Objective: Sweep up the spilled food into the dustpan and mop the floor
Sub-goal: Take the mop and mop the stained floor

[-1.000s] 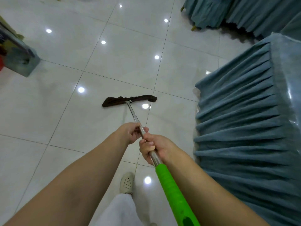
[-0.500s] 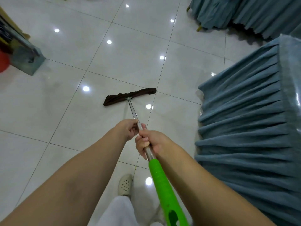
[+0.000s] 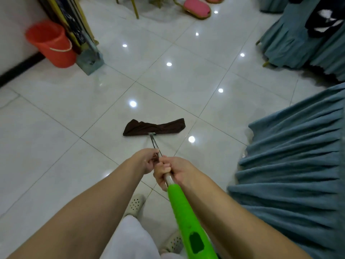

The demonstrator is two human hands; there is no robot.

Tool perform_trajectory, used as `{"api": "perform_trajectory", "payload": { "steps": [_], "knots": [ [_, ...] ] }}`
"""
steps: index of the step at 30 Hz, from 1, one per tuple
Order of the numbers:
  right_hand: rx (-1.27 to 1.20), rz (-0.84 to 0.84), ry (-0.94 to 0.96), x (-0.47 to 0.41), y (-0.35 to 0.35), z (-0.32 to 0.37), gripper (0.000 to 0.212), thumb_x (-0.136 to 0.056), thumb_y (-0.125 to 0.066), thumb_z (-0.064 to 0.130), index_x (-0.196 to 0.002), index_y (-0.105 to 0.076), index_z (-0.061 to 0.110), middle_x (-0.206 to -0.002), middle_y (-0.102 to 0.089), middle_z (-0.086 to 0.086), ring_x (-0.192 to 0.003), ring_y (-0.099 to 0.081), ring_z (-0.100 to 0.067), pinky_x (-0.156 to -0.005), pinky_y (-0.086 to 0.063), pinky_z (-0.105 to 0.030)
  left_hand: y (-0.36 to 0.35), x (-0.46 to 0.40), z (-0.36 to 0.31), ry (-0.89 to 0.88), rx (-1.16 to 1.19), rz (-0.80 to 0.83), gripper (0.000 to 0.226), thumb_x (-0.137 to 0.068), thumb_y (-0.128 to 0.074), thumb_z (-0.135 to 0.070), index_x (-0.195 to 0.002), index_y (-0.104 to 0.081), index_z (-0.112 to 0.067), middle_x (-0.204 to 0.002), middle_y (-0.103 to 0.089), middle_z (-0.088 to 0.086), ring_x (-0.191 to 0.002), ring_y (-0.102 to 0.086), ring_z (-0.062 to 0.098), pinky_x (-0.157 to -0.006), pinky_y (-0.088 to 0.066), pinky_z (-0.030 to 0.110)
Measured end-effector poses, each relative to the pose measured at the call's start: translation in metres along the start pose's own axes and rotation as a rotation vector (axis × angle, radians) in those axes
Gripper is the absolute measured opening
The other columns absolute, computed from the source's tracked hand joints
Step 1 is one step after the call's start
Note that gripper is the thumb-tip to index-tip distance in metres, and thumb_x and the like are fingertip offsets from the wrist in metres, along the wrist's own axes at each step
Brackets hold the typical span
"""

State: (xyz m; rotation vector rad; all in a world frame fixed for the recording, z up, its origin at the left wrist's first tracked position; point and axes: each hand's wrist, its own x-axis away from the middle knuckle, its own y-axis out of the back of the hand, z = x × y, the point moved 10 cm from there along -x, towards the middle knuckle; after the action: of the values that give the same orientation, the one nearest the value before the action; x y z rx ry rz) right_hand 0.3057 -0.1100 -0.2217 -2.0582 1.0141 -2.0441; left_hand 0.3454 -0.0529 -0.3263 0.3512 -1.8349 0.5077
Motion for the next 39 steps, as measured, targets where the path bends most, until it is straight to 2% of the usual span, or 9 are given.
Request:
{"api": "perform_trajectory", "payload": {
  "steps": [2,5,10,14,17,21,24,30,39],
  "knots": [
    [0.056,0.007,-0.037,0.006,0.007,-0.014,0.042,-0.100,-0.041,0.011,-0.059,-0.046,0.005,-0.037,-0.035,-0.004,-0.019,-0.029,-0.009,-0.023,-0.024,-0.009,0.009,0.010,0.015,-0.024,0.038,-0.031,0.031,-0.101,-0.041,-0.019,-0.075,-0.048,-0.003,-0.073,-0.052,0.009,-0.056,-0.052,0.017,-0.040,-0.049,0.022],
    [0.096,0.027,-0.064,0.009,0.018,-0.035,0.064,-0.100,-0.042,0.011,-0.038,-0.053,-0.002,-0.041,-0.036,-0.004,-0.020,-0.030,-0.009,-0.024,-0.025,-0.008,0.024,0.021,0.038,-0.033,0.108,-0.065,0.033,-0.101,-0.040,-0.018,-0.073,-0.047,-0.002,-0.072,-0.052,0.011,-0.060,-0.051,0.018,-0.051,-0.048,0.024],
    [0.153,-0.006,-0.091,0.016,0.032,-0.063,0.033,-0.097,-0.042,0.005,-0.065,-0.047,0.006,-0.039,-0.042,-0.007,-0.020,-0.030,-0.010,-0.024,-0.026,-0.008,0.042,0.038,0.070,-0.027,0.181,-0.085,0.037,-0.102,-0.039,-0.019,-0.070,-0.047,-0.001,-0.070,-0.054,0.010,-0.056,-0.053,0.017,-0.047,-0.047,0.023],
    [0.187,-0.014,-0.128,0.021,0.038,-0.076,0.033,-0.098,-0.038,0.005,-0.066,-0.043,0.005,-0.035,-0.038,-0.006,-0.018,-0.030,-0.010,-0.022,-0.023,-0.009,0.049,0.048,0.085,-0.041,0.201,-0.104,0.040,-0.102,-0.039,-0.020,-0.067,-0.047,-0.001,-0.058,-0.057,0.010,-0.049,-0.056,0.017,-0.049,-0.047,0.021],
    [0.203,-0.013,-0.134,0.030,0.039,-0.080,0.035,-0.099,-0.037,0.003,-0.064,-0.043,0.005,-0.033,-0.037,-0.005,-0.017,-0.030,-0.010,-0.021,-0.023,-0.010,0.051,0.059,0.089,-0.088,0.154,-0.164,0.042,-0.101,-0.040,-0.017,-0.060,-0.040,-0.004,-0.032,-0.047,0.006,-0.025,-0.049,0.013,-0.029,-0.040,0.015],
    [0.198,-0.035,-0.095,0.045,0.044,-0.077,0.036,-0.099,-0.036,0.002,-0.064,-0.043,0.006,-0.033,-0.038,-0.006,-0.015,-0.029,-0.011,-0.021,-0.024,-0.011,0.042,0.066,0.095,-0.141,0.129,-0.146,0.039,-0.099,-0.038,-0.007,-0.060,-0.040,-0.005,-0.043,-0.044,0.007,-0.038,-0.047,0.015,-0.025,-0.035,0.011],
    [0.179,-0.047,-0.055,0.058,0.053,-0.071,0.033,-0.098,-0.036,0.000,-0.066,-0.043,0.004,-0.037,-0.040,-0.007,-0.016,-0.029,-0.011,-0.022,-0.025,-0.009,0.028,0.069,0.104,-0.142,0.144,-0.109,0.041,-0.100,-0.038,-0.009,-0.059,-0.039,-0.005,-0.027,-0.041,0.003,-0.029,-0.045,0.012,-0.024,-0.032,0.009],
    [0.078,-0.055,-0.018,0.090,0.079,-0.056,0.030,-0.097,-0.037,-0.001,-0.069,-0.046,-0.001,-0.044,-0.045,-0.012,-0.018,-0.030,-0.013,-0.028,-0.029,-0.008,-0.011,0.068,0.118,-0.127,0.138,-0.008,0.038,-0.097,-0.036,0.001,-0.060,-0.040,-0.004,-0.029,-0.041,0.005,-0.020,-0.043,0.010,-0.026,-0.036,0.012],
    [0.056,-0.107,0.056,0.115,0.119,-0.036,0.032,-0.099,-0.043,0.007,-0.068,-0.049,0.000,-0.036,-0.040,-0.007,-0.017,-0.032,-0.012,-0.024,-0.028,-0.008,-0.071,0.056,0.142,-0.025,0.135,0.088,0.040,-0.099,-0.043,-0.011,-0.060,-0.044,0.001,-0.033,-0.049,0.010,-0.024,-0.050,0.018,-0.024,-0.040,0.019]
  ]
}}
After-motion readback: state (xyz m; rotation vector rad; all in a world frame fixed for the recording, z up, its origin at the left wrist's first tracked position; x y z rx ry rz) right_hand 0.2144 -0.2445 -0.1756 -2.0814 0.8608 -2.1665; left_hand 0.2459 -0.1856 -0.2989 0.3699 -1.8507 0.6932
